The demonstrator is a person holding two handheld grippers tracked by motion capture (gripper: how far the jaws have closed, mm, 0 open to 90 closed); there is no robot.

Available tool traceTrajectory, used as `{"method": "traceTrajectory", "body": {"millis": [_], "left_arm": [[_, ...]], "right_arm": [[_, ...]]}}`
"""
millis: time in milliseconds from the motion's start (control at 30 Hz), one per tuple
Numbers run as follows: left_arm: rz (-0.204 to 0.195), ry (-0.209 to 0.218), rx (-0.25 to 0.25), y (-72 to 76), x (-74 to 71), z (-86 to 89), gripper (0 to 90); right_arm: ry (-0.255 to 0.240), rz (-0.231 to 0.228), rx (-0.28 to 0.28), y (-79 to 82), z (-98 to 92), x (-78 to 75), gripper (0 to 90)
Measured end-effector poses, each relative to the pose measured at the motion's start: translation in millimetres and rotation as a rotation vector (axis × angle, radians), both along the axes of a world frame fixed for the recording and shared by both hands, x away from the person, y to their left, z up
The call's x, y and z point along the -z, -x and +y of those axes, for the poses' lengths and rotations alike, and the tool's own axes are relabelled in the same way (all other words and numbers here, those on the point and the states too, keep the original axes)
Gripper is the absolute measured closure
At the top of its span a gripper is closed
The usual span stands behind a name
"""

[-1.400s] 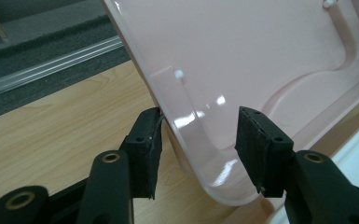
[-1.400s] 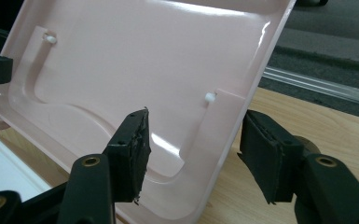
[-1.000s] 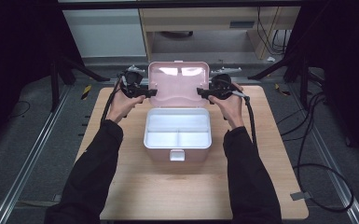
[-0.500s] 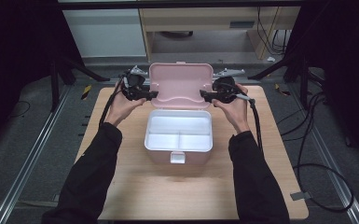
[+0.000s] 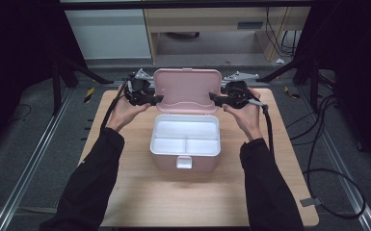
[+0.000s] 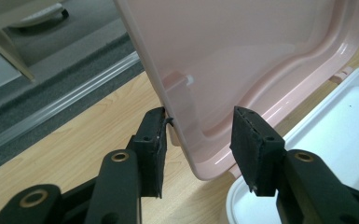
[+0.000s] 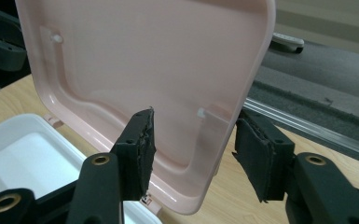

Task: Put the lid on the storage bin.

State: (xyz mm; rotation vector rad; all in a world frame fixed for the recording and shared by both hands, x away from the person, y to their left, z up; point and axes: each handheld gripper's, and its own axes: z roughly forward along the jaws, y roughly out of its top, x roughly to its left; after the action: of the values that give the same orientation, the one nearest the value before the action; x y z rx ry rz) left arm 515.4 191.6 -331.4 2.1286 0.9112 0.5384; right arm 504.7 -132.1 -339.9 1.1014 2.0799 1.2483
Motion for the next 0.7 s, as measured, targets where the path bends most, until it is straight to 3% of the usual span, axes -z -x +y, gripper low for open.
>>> {"method": "traceTrajectory", "body": {"millis": [167, 433, 567, 700], "left_arm": [[-0.011, 0.044, 0.017, 9.5, 5.9, 6.8, 55.8], [-0.02, 0.031, 0.034, 24.0, 7.1, 9.3, 56.1], [-0.023, 0.034, 0.044, 33.2, 7.0, 11.2, 56.6], [-0.036, 0.016, 0.062, 43.7, 6.9, 12.3, 56.7]], "right_arm": [[0.032, -0.012, -0.017, 10.2, 1.8, -1.2, 48.0], [0.019, -0.022, -0.034, 24.1, 0.4, -1.4, 48.2], [0.044, -0.023, -0.05, 32.1, 0.4, -1.1, 48.1], [0.027, -0.025, -0.062, 41.4, -1.2, -0.4, 48.1]]}}
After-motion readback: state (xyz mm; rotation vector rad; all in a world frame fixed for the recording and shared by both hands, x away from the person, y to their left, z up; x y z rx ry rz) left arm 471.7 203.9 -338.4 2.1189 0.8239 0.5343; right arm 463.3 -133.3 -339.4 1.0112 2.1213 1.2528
